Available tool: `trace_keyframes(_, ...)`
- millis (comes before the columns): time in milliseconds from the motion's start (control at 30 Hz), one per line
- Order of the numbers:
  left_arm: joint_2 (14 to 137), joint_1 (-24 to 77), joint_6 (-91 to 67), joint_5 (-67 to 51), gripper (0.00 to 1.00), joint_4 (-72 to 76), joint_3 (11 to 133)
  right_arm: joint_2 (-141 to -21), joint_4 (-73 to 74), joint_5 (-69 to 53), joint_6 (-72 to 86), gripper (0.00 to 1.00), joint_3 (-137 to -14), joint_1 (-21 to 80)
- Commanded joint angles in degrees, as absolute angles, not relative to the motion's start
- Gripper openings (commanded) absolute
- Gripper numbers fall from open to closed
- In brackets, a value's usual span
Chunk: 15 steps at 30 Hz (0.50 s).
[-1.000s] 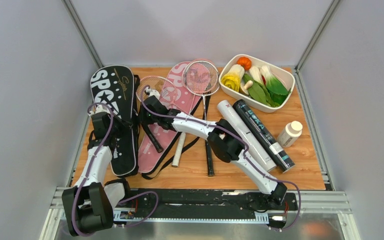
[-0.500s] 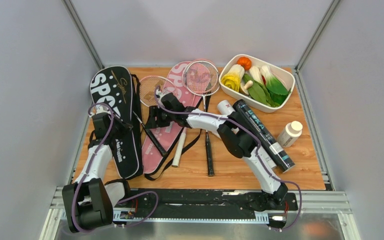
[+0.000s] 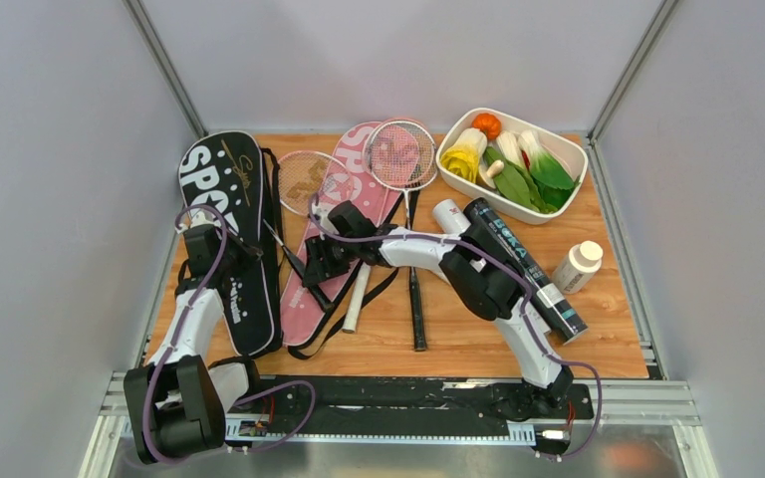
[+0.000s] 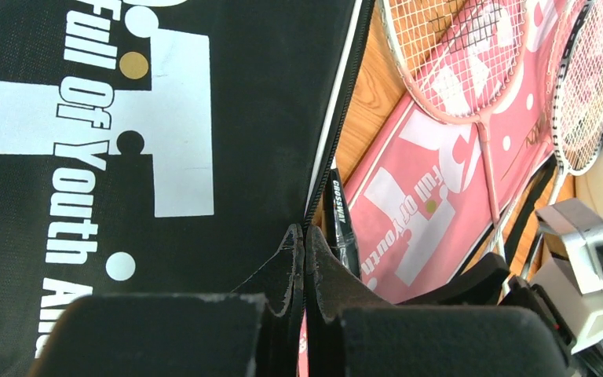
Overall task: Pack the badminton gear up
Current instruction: Place the racket in the racket bag.
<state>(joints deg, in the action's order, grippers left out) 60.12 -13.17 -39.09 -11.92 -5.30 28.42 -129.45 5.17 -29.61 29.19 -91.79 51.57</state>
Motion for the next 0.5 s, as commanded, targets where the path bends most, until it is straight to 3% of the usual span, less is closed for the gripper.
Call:
trace_keyframes(0, 60.4, -13.9, -39.3, -13.1, 0.0, -2.3, 29.2, -129.0, 4.9, -31.9, 28.2, 0.5, -92.9, 53.4)
trace_keyframes(167, 60.9, -13.9, -40.6, -14.5, 0.0, -1.6, 29.0, -130.7, 4.5, -31.9, 32.5, 0.44, -94.5, 54.9)
trace_keyframes(467, 60.3, -13.9, -44.9, -16.5, 0.0, 1.4, 26.7, -130.3, -11.7, -30.5, 48.6, 0.17, -92.5, 56.4)
